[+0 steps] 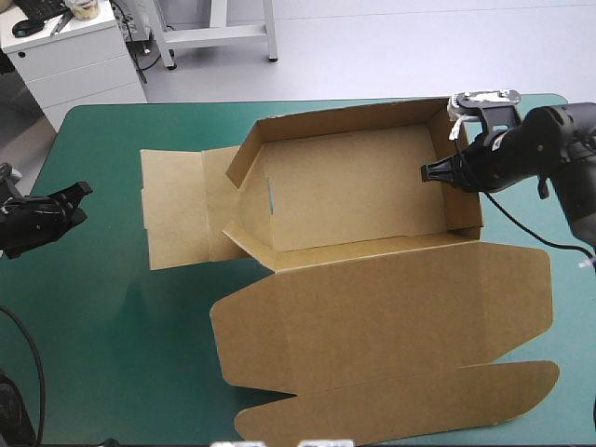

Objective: Fold the box

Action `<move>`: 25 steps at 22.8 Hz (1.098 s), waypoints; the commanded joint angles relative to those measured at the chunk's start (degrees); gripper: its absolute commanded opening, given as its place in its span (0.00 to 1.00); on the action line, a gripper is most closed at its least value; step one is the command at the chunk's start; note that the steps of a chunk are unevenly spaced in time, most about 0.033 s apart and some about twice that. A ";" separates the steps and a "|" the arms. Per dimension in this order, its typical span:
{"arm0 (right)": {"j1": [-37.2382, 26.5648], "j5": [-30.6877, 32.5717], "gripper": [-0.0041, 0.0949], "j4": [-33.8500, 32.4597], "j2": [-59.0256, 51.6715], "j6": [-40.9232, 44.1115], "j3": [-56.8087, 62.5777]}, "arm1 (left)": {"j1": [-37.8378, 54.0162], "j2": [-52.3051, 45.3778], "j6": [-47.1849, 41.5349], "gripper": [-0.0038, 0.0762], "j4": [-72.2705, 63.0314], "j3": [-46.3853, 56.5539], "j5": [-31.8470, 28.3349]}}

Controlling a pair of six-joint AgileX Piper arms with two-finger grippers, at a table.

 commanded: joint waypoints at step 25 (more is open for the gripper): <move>-0.11 -5.04 0.04 16.56 -0.95 -4.95 -1.94 | -9.74 -1.61 15.87 0.70 -8.42 -1.40 5.78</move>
